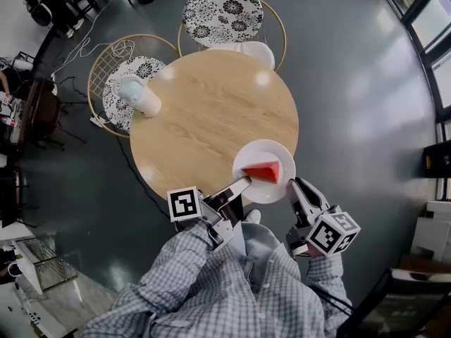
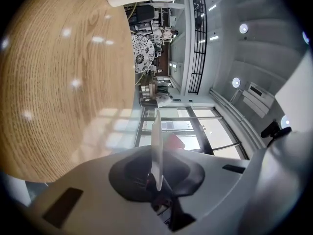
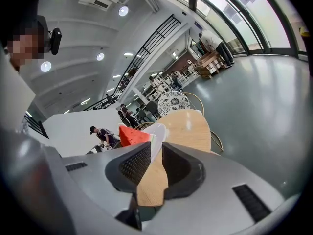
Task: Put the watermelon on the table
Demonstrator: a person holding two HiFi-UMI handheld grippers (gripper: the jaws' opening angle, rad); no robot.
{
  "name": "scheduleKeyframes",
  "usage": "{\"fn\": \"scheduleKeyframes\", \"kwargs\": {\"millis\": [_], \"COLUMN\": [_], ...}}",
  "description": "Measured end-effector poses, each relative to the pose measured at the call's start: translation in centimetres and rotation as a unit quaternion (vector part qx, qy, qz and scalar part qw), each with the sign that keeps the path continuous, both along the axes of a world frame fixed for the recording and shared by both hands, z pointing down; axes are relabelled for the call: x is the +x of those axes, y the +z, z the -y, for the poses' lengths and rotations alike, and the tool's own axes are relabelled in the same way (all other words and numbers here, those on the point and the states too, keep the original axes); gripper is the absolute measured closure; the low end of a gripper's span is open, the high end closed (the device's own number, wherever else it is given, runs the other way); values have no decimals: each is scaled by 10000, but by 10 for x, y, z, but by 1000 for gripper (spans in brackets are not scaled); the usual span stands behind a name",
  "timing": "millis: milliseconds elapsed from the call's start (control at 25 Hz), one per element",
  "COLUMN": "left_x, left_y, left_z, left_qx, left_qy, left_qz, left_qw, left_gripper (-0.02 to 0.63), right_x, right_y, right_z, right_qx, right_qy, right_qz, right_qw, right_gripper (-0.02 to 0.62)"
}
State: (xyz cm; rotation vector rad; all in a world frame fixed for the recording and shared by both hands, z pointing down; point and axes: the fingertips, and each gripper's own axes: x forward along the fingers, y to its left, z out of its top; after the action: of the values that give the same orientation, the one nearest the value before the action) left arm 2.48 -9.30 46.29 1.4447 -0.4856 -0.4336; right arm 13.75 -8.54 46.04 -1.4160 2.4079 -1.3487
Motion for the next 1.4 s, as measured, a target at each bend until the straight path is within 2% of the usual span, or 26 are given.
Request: {"fn": "scheduleKeyframes", "kwargs": {"millis": [640,1000,1080,1400], "left_x": [4,5,6,11], "left_y": [50,77,80,95], "left_z": [24,31,35,41], "left_qx": [-390,-643,-616,-724], "left_qy": [223,384,355,435], "left_qz": [291,539,475,718], "left_qw": [9986,9957,9963,9938], "left_gripper": [565,565,565,565], "right_x": [4,5,6,12], "right_y": [53,78,81,97], "right_z": [21,30,32,36], "right_qx": [-529,-749,-782,-980], "right_qy": [168,122,126,194], "right_qz": [78,-117,-159,-307], "right_qw": [9984,9970,9967,9945], "right_gripper": [517,517,517,517]}}
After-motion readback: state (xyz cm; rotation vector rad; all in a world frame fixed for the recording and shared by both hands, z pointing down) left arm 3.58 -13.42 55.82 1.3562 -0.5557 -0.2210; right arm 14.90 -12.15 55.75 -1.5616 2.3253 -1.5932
